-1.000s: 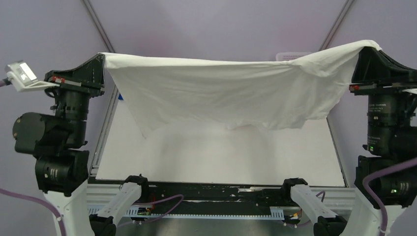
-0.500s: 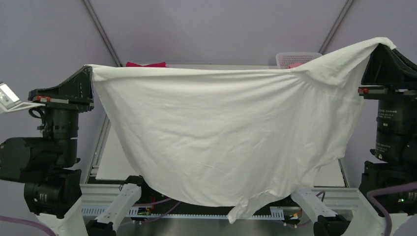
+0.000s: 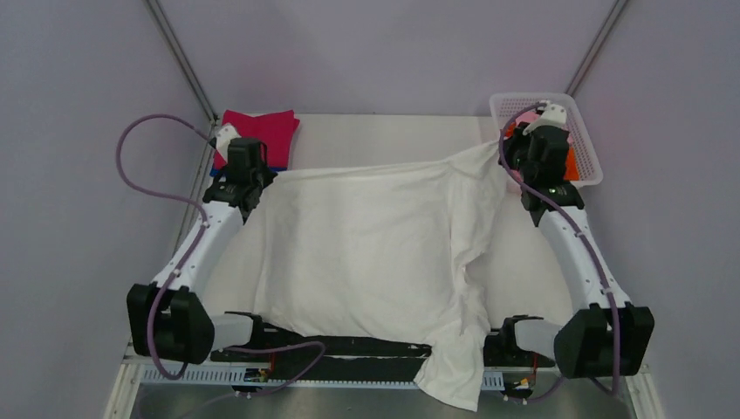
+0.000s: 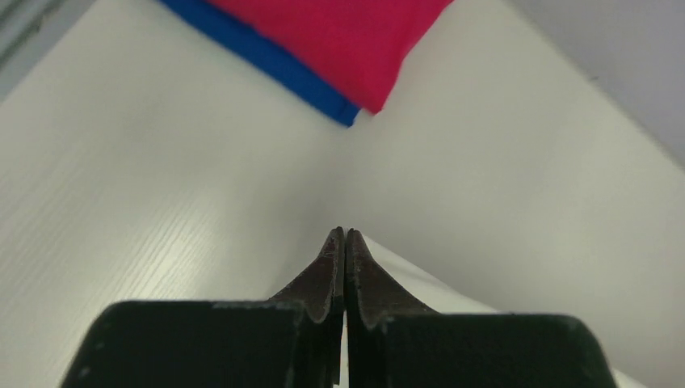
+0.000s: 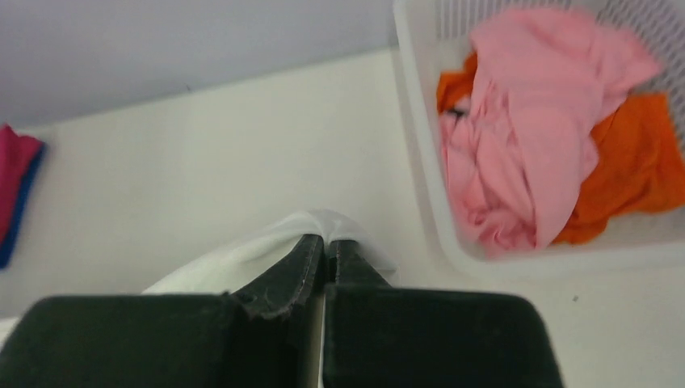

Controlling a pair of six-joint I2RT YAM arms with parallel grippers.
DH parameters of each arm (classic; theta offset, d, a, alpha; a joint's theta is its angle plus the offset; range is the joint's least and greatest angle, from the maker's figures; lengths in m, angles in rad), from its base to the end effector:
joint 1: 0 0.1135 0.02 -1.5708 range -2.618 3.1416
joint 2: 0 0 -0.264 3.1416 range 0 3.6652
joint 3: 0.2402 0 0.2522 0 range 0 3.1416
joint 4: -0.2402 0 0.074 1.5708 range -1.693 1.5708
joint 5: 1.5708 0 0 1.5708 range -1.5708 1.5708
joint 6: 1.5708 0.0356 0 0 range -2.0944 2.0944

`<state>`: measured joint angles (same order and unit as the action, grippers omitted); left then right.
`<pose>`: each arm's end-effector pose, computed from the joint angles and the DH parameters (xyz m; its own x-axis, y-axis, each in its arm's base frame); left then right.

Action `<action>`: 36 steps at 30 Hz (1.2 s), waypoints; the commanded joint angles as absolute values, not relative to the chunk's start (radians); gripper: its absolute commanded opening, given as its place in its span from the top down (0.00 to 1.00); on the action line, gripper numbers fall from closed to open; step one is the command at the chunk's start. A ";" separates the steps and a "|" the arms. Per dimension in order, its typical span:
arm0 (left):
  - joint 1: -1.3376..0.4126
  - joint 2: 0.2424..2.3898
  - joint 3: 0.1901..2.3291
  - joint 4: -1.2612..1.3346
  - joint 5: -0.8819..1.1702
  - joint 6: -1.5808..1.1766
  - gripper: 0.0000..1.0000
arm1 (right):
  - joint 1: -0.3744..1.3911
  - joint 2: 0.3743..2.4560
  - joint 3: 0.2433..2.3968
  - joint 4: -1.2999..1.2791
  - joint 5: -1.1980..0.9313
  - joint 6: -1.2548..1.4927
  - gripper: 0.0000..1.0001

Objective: Fold and stack the t-shirts
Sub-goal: Flatten out the tshirt

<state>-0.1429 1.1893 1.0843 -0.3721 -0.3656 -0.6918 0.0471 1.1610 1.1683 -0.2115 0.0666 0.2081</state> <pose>0.2660 -0.0254 0.3433 -0.2343 -0.5682 -0.7888 -0.4296 0.7884 -0.4403 0.2664 0.0102 0.3952 -0.1944 0.1972 -0.9609 0.0596 0.9801 0.1891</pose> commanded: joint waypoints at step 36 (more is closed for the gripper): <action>-0.060 1.875 1.456 -0.280 -0.388 -0.800 0.00 | 0.058 1.947 1.493 -0.098 -0.227 0.263 0.16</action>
<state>-0.0681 1.9720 1.4235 -0.2878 -0.3534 -0.7834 0.0475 2.0148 1.4708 -0.0738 -0.1089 0.2802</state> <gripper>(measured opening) 0.991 0.776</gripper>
